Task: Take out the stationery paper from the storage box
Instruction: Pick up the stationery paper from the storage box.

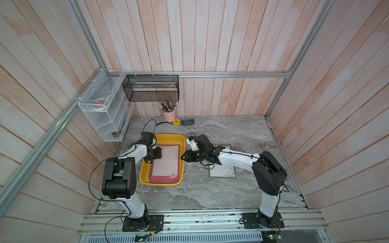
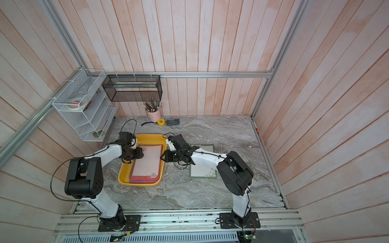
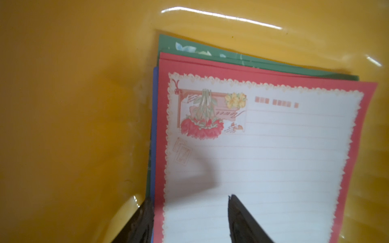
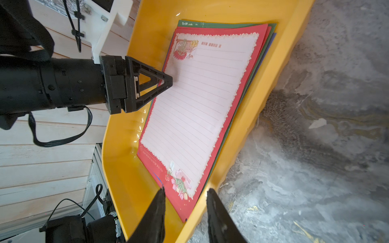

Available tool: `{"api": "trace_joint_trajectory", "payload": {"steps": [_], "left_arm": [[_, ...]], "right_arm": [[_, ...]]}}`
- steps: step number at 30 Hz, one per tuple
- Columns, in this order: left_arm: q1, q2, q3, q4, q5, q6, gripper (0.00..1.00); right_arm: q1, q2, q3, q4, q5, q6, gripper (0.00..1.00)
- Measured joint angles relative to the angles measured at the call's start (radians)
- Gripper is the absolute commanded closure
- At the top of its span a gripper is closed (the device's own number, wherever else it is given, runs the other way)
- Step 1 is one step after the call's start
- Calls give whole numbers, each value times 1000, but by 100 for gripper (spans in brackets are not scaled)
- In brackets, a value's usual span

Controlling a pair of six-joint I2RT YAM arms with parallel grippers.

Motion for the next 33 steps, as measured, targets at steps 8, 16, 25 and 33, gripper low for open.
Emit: {"api": "trace_joint_trajectory", "payload": {"steps": [8,16,25,33], "left_arm": [[0,0,0,0,-2,0,41],[-5,3,2,-2,0,0,41],[-5,18,7,-10,-1,0,41],[-5,18,7,-11,-5,0,41]], "right_arm": [[0,8,0,0,-6,0,65],[0,8,0,0,-6,0,65],[0,8,0,0,-7,0,65],[0,18,0,-1,-6,0,65]]}}
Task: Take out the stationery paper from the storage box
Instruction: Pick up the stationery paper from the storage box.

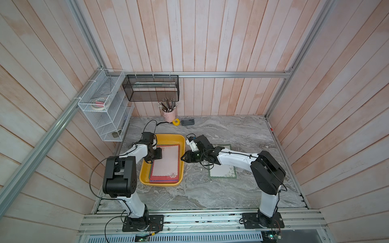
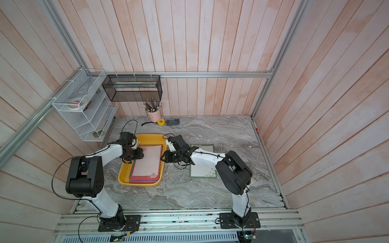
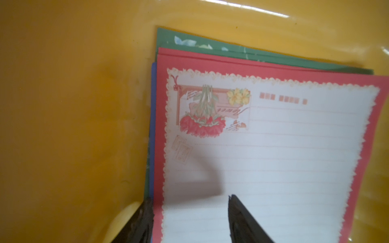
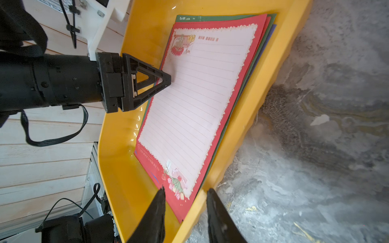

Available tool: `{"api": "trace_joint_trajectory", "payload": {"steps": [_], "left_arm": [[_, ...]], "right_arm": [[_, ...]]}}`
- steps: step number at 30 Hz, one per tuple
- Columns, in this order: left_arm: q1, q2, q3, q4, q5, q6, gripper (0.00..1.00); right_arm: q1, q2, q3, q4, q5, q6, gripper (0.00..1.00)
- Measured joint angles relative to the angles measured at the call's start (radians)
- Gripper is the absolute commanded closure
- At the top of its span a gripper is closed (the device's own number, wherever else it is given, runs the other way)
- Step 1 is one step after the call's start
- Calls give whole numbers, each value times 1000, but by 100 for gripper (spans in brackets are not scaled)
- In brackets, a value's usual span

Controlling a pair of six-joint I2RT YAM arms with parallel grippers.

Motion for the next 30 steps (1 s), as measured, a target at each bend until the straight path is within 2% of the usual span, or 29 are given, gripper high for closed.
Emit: {"api": "trace_joint_trajectory", "payload": {"steps": [24,30], "left_arm": [[0,9,0,-5,8,0,41],[0,10,0,-7,8,0,41]], "right_arm": [[-1,41,18,-18,-1,26,65],[-6,46,18,-13,0,45,70]]}}
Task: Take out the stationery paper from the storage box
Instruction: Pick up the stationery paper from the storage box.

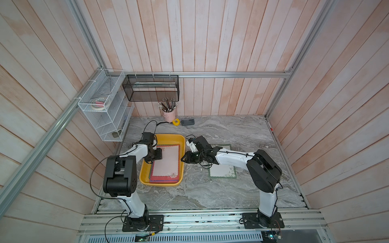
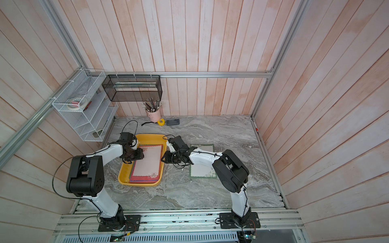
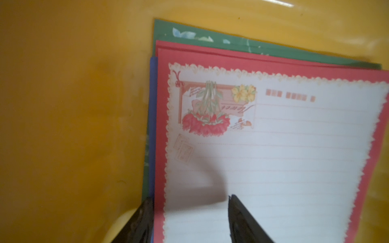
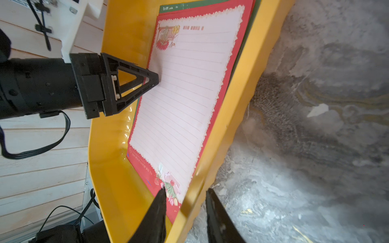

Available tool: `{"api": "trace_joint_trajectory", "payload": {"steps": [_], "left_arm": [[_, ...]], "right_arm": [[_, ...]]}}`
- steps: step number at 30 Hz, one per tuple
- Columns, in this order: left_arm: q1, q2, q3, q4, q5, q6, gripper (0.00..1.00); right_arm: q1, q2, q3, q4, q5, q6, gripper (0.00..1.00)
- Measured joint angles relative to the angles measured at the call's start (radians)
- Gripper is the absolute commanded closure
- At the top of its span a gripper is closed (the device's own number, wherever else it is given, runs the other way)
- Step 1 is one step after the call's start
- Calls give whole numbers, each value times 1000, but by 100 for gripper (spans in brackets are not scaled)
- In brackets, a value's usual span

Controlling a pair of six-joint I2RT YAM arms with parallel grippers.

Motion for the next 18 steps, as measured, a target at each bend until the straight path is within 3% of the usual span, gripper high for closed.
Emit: {"api": "trace_joint_trajectory", "payload": {"steps": [8,18], "left_arm": [[0,0,4,0,11,0,41],[0,0,5,3,70,-1,42]], "right_arm": [[-4,19,0,18,-8,20,78],[-4,28,3,29,-16,26,79]]}}
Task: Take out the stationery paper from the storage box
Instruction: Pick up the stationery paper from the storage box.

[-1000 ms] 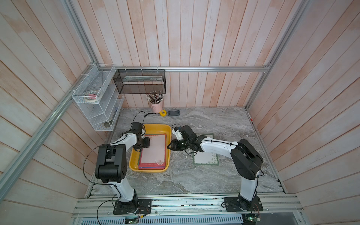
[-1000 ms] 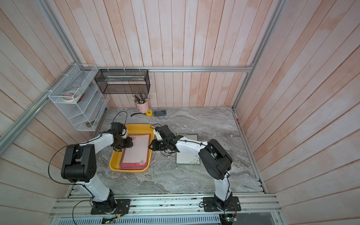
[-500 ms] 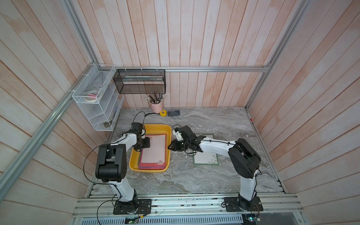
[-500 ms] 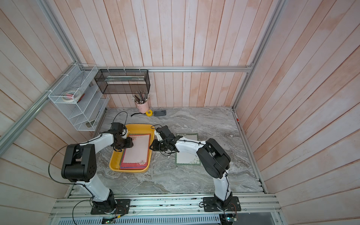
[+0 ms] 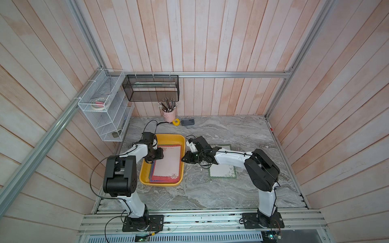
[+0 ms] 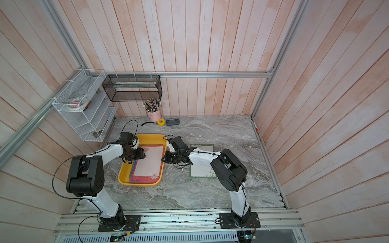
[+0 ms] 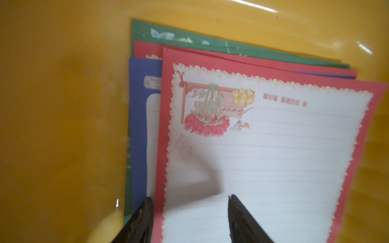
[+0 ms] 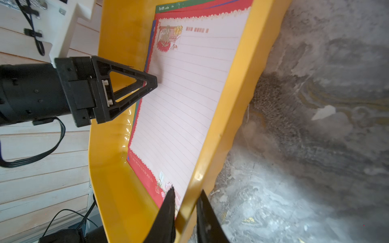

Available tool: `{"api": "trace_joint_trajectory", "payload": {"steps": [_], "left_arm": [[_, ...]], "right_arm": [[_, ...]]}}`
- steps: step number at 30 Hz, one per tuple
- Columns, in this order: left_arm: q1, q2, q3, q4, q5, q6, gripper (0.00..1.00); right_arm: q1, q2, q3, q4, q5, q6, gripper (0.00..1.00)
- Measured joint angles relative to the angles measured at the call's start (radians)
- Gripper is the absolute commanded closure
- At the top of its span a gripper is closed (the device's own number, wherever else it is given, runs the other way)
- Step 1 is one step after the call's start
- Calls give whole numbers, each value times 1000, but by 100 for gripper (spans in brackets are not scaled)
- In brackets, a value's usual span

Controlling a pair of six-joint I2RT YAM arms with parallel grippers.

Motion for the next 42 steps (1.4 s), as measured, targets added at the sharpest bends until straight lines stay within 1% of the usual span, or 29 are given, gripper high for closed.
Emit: {"api": "trace_joint_trajectory", "payload": {"steps": [7,15,17,30,42], "left_arm": [[0,-2,0,7,48,-8,43],[0,-21,0,14,93,-20,48],[0,-35,0,18,106,-26,51],[0,-145,-32,67,182,-47,60],[0,-160,-48,72,211,-60,60]], "right_arm": [[-1,0,0,0,-2,0,79],[-3,2,1,0,-6,4,80],[-3,2,1,0,-6,4,80],[-3,2,1,0,-6,7,80],[-3,7,12,-7,-6,8,80]]}}
